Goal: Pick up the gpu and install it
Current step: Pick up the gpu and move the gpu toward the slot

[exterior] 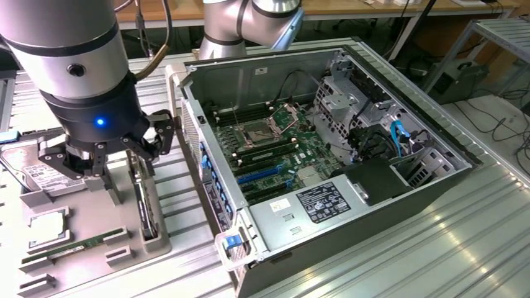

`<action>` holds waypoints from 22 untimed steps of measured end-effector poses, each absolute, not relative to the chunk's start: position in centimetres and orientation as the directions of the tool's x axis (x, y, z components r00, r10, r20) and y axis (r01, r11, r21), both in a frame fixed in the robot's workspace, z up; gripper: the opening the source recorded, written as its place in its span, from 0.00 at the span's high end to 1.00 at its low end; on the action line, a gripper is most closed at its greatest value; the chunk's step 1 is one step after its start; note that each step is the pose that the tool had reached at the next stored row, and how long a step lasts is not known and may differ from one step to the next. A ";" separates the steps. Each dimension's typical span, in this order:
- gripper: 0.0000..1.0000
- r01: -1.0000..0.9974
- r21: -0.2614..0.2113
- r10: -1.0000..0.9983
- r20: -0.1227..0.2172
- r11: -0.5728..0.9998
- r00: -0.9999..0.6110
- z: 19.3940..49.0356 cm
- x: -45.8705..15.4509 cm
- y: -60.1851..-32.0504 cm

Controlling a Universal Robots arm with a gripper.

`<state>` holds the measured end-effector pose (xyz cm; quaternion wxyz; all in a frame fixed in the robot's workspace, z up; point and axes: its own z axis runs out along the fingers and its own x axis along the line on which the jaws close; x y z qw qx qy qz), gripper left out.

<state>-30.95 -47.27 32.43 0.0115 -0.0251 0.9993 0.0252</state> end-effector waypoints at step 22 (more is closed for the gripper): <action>0.40 -0.051 0.055 -0.050 -0.025 0.997 -0.998 29.9 -30.9 -48.9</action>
